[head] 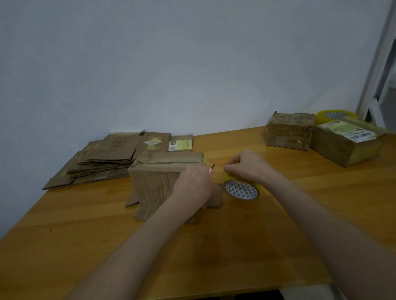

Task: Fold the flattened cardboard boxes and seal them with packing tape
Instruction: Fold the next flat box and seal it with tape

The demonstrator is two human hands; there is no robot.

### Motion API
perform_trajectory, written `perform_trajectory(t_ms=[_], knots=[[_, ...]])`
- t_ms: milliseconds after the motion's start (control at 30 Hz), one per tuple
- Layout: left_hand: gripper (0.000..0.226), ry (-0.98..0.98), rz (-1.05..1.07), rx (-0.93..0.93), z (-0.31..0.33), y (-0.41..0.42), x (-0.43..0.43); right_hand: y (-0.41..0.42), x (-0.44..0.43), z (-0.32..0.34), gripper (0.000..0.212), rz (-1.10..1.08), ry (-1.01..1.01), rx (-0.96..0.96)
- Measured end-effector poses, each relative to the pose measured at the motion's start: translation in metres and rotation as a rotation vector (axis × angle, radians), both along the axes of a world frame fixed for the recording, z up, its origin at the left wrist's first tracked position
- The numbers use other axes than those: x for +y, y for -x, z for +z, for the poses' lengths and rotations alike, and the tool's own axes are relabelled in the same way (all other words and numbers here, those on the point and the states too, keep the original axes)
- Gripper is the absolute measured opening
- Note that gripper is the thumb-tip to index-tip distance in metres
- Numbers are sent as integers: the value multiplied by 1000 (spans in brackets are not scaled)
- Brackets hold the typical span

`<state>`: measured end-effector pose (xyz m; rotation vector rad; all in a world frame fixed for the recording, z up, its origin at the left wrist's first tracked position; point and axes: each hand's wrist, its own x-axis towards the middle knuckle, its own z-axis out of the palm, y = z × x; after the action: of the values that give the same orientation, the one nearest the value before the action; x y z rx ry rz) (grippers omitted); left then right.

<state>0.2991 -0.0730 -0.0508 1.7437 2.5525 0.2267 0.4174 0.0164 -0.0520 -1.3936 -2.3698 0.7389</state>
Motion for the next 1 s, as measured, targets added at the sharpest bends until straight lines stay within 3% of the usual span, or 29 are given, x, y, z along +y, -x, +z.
perform_trajectory(t_ms=[300,667,833,1000], knots=[[33,-8,-8,-26,-2,2,-2,12,2,-1,30,-48,-33,-169],[26,-59,-10,-83,-7,8,-3,12,-7,-3,16,-181,-109,-65],[24,-52,6,-95,-6,8,-3,14,-9,-2,13,-184,-143,-109],[37,-89,-16,-15,-4,4,-7,17,-11,-1,12,-189,-192,-172]])
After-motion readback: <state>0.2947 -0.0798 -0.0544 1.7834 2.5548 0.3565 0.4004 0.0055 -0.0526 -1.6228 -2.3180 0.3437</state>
